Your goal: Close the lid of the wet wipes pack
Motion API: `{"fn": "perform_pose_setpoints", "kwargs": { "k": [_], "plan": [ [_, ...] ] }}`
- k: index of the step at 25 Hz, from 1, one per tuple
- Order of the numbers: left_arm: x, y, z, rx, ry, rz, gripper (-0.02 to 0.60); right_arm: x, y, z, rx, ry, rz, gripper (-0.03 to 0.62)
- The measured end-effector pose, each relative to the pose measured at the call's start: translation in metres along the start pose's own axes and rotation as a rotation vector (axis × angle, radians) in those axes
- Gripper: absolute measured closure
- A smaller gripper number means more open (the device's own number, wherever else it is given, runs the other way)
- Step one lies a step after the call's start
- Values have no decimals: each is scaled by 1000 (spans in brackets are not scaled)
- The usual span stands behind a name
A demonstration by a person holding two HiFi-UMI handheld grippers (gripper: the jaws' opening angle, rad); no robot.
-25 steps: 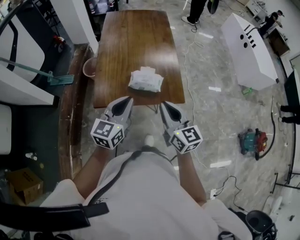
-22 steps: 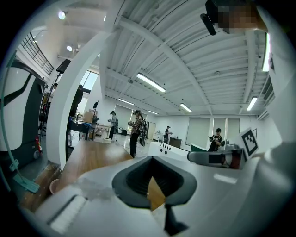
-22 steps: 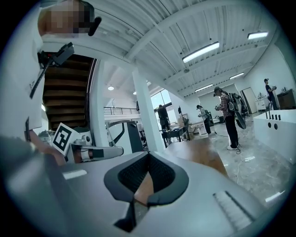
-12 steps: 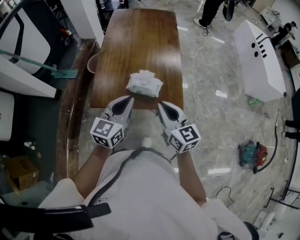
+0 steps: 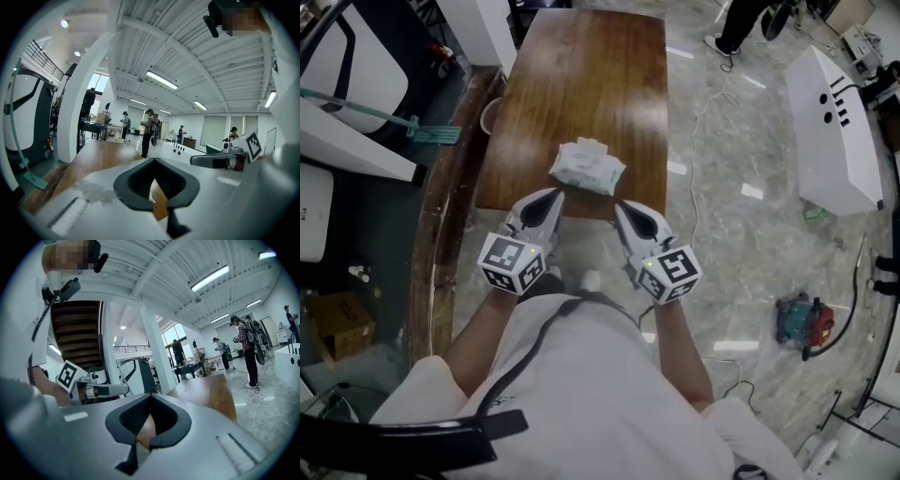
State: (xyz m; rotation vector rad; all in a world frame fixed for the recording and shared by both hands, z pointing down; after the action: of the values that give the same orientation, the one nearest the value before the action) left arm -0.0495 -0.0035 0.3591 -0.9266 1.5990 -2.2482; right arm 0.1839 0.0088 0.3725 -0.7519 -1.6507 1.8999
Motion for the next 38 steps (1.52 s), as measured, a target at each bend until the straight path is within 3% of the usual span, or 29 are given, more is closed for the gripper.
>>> {"fn": "perform_pose_setpoints", "kwargs": {
  "k": [9,38],
  "plan": [
    [21,6,18,33,19,0,580,-17,-4,24,13,15,9,585],
    [128,-26,106,208,-68,-66,580,-81,-51,138,178,-90,5,574]
  ]
}}
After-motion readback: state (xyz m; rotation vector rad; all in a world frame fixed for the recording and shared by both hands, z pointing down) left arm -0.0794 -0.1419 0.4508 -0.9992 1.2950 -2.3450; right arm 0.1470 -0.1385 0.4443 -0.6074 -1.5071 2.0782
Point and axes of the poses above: the fingertips, and each gripper's own axes: z forward along the fingers, x to its left, y out of its top, the point moved 10 cm from there along -z, backward along the fingers, and after that the axes turned 11 degrees about -z, right-handed, at the moved point
